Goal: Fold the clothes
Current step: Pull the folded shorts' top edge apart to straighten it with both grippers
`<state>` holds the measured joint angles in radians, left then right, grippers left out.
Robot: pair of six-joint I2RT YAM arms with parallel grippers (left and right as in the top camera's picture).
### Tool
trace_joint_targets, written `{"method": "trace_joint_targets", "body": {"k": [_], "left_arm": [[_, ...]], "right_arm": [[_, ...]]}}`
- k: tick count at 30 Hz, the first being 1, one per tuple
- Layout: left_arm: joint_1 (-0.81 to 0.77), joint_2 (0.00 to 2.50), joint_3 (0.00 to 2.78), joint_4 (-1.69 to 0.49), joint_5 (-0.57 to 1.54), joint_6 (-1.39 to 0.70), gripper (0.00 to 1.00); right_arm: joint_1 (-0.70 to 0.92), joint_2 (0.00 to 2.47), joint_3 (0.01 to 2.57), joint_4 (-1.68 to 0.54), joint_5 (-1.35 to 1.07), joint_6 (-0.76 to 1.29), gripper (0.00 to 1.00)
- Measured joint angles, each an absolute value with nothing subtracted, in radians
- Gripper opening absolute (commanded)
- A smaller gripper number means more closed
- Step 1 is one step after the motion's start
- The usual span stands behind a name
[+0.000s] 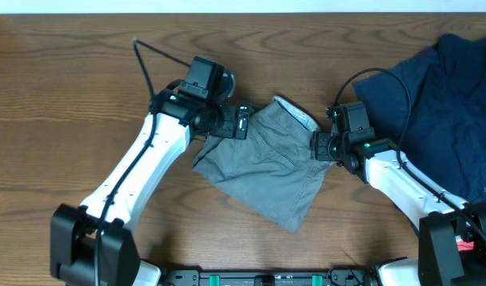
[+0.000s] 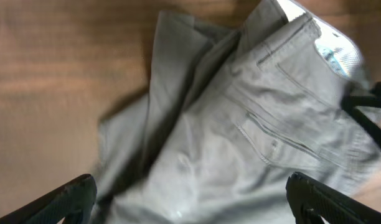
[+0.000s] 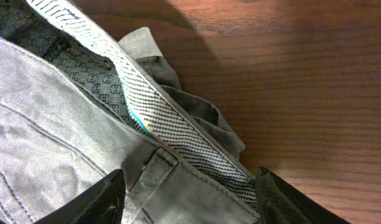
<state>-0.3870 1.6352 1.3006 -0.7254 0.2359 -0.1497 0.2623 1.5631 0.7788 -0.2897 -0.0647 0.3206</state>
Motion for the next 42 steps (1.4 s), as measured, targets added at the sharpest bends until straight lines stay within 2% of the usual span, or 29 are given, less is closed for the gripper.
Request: {"method": "trace_joint_targets", "body": {"k": [4,9,13,20,22,28,31,33,34,35,36,37,42], "left_arm": [[-0.387,1.706,1.301,-0.668,0.239,-0.062,1.0],[-0.406,1.802,1.3,-0.608,0.274,-0.001,0.93],[-0.439,1.827,1.3,-0.594,0.287,0.049,0.92],[-0.468,1.832,1.3,-0.526,0.293,0.105,0.83],[-0.468,1.845,1.3,-0.509,0.293,0.109,0.8],[-0.474,1.925,1.3,-0.476,0.292,0.113,0.6],[-0.479,1.93,1.299,-0.47,0.293,0.114,0.47],[-0.479,1.93,1.299,-0.466,0.293,0.114,0.3],[-0.48,1.93,1.299,-0.467,0.293,0.118,0.2],[-0.48,1.93,1.299,-0.467,0.293,0.12,0.11],[-0.48,1.93,1.299,-0.467,0.293,0.117,0.06],[-0.48,1.93,1.299,-0.468,0.294,0.119,0.07],[-0.481,1.922,1.299,-0.487,0.3,0.124,0.06]], "right_arm": [[0.262,1.563,0.779,-0.295,-0.073,0.321,0.66],[0.262,1.563,0.779,-0.313,-0.079,0.32,0.7],[0.258,1.541,0.783,-0.414,-0.083,0.318,0.71],[0.204,1.382,0.812,-0.583,-0.073,0.351,0.7],[0.199,1.371,0.815,-0.605,-0.068,0.366,0.69],[0.2,1.417,0.799,-0.579,-0.077,0.388,0.65],[0.2,1.465,0.789,-0.522,-0.106,0.391,0.53],[0.201,1.507,0.786,-0.479,-0.14,0.396,0.42],[0.202,1.528,0.785,-0.458,-0.161,0.397,0.34],[0.202,1.547,0.784,-0.443,-0.18,0.399,0.18],[0.202,1.56,0.783,-0.432,-0.194,0.397,0.08],[0.202,1.571,0.783,-0.426,-0.207,0.399,0.01],[0.202,1.574,0.782,-0.424,-0.239,0.406,0.01]]}}
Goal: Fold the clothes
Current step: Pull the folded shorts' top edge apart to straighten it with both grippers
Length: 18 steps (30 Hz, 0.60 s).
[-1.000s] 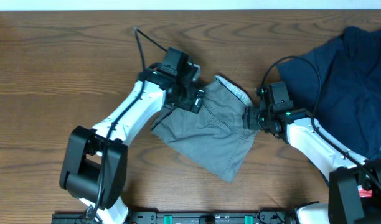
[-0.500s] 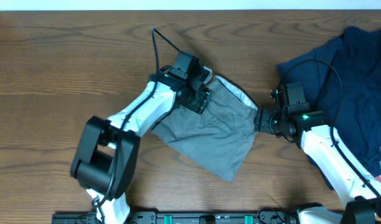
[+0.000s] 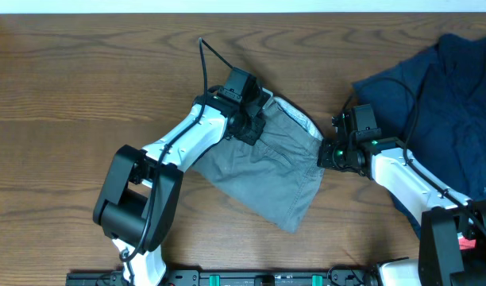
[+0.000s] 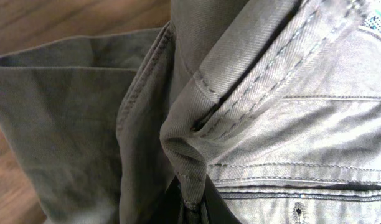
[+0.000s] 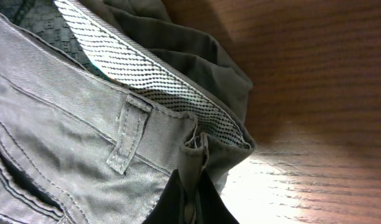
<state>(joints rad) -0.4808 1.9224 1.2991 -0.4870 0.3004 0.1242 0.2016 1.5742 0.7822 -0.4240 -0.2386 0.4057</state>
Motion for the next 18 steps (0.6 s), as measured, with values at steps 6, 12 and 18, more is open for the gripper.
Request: {"method": "trace_joint_targets", "body": {"k": [6,12,18], "left_arm": [[-0.481,1.806,1.298,-0.543,0.3,0.12,0.06],[-0.48,1.647,1.298,-0.603,0.296,0.065,0.06],[-0.478,1.633,1.294,-0.673,0.154,-0.067,0.06]], "right_arm": [[0.198,1.47,0.795,-0.429,-0.262,0.402,0.01],[0.2,1.371,0.854,-0.414,-0.309,0.37,0.01],[0.219,1.368,0.859,-0.384,-0.329,0.323,0.01]]}}
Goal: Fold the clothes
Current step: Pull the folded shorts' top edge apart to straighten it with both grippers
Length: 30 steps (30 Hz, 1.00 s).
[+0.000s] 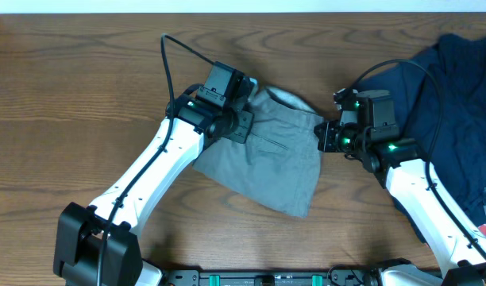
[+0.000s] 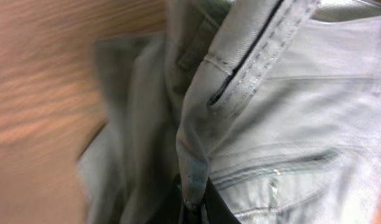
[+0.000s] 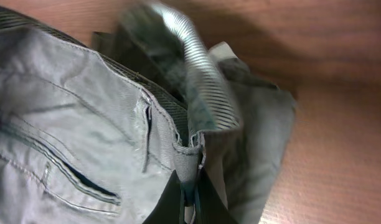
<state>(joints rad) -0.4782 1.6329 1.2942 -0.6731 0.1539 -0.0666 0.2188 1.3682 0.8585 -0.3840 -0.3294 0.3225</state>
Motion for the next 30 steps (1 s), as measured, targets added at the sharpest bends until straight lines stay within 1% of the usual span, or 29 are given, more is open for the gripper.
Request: {"method": "trace_joint_targets", "body": {"k": [5,10,14,16,17,18,21,22,26,30], "left_arm": [[-0.471,1.633,1.275,-0.67,0.032,-0.222,0.06],[-0.466,1.661,1.263,-0.601,-0.004,-0.313,0.07],[-0.466,1.725,1.261,-0.519,-0.016,-0.337,0.12],[-0.463,1.77,1.258,-0.48,-0.031,-0.343,0.17],[-0.461,1.787,1.256,-0.467,-0.038,-0.344,0.17],[-0.457,1.81,1.255,-0.453,-0.047,-0.347,0.21],[-0.44,1.872,1.255,-0.423,-0.074,-0.348,0.3],[-0.434,1.897,1.255,-0.414,-0.081,-0.352,0.31],[-0.412,1.981,1.255,-0.409,-0.09,-0.363,0.31],[-0.4,2.001,1.257,-0.409,-0.09,-0.359,0.33]], "right_arm": [[0.233,1.383,0.859,-0.35,-0.337,0.301,0.02],[0.235,1.443,0.859,-0.339,-0.332,0.298,0.01],[0.235,1.522,0.86,-0.311,-0.304,0.298,0.01],[0.235,1.565,0.861,-0.294,-0.267,0.297,0.02],[0.235,1.576,0.861,-0.29,-0.249,0.298,0.02],[0.234,1.591,0.861,-0.287,-0.219,0.3,0.03],[0.233,1.623,0.861,-0.277,-0.146,0.307,0.07],[0.233,1.63,0.861,-0.272,-0.128,0.308,0.08],[0.233,1.644,0.861,-0.268,-0.076,0.314,0.18],[0.232,1.649,0.861,-0.272,-0.053,0.321,0.31]]}}
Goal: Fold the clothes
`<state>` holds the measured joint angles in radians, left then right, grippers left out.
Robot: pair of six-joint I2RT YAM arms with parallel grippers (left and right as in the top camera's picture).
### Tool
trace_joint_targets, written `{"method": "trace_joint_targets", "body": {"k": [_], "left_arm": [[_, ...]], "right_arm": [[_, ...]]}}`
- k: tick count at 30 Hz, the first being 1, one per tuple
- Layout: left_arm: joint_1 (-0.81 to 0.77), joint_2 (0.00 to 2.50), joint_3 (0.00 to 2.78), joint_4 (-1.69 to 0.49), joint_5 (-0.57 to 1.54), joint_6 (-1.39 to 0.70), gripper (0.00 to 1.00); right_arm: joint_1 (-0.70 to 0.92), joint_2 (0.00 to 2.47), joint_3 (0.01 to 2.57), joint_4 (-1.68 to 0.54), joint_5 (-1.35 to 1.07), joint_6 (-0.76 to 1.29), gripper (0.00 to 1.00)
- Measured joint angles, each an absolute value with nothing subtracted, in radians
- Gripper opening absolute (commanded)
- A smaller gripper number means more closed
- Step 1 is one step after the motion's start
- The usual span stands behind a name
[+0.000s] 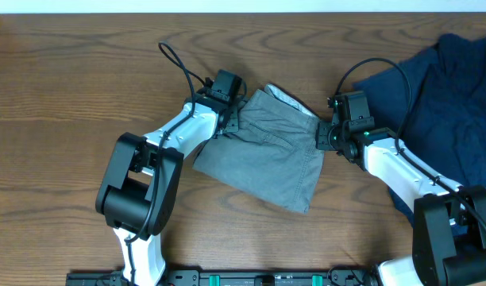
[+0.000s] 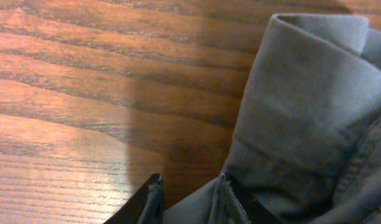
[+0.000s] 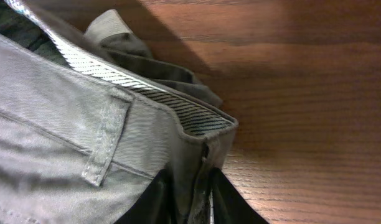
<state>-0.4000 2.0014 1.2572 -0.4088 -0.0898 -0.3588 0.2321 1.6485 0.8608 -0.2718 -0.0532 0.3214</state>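
Note:
Grey shorts (image 1: 263, 155) lie flat on the wooden table, waistband towards the back right. My left gripper (image 1: 229, 119) sits at their back left edge. In the left wrist view it (image 2: 189, 186) is open a little, with a folded hem (image 2: 302, 112) beside it and cloth lying between the fingers. My right gripper (image 1: 322, 137) is at the shorts' right waistband corner. In the right wrist view it (image 3: 190, 186) stands slightly open around the patterned waistband (image 3: 141, 93), which still fills the gap.
A dark blue garment (image 1: 449, 103) is heaped at the right side of the table (image 1: 60, 95), just behind my right arm. Bare wood lies to the left of the shorts and in front of them.
The shorts were held up between both shut grippers and now rest flat on the table. Both grippers' fingers have parted a little around the cloth. The left arm has swung closer to the shorts' back left edge.
Both grippers were open at the two ends of the rumpled shorts' waistband. Then each was shut on a waistband corner. After that the shorts were pulled taut between them. Now the shorts lie smoother, with both grips loosened.

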Motion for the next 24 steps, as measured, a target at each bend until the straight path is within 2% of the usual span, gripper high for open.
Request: {"method": "trace_joint_targets", "body": {"k": [2,4,6,9,11,17,24], "left_arm": [[-0.398,2.001,1.257,-0.413,-0.09,-0.34,0.41],[-0.396,1.996,1.257,-0.423,-0.091,-0.319,0.54],[-0.392,1.981,1.257,-0.445,-0.089,-0.303,0.59],[-0.379,1.917,1.255,-0.471,-0.08,-0.282,0.73],[-0.366,1.855,1.254,-0.472,-0.055,-0.279,0.79],[-0.31,1.7,1.256,-0.47,0.123,-0.247,0.92],[-0.302,1.814,1.256,-0.471,0.315,-0.133,0.99]], "right_arm": [[0.232,1.649,0.861,-0.271,-0.049,0.32,0.36],[0.232,1.649,0.861,-0.271,-0.049,0.324,0.41],[0.232,1.649,0.861,-0.272,-0.052,0.322,0.43],[0.232,1.649,0.861,-0.273,-0.054,0.322,0.54],[0.232,1.649,0.861,-0.278,-0.055,0.324,0.56],[0.232,1.65,0.861,-0.288,-0.078,0.324,0.65],[0.232,1.645,0.861,-0.329,-0.096,0.325,0.75]]}}
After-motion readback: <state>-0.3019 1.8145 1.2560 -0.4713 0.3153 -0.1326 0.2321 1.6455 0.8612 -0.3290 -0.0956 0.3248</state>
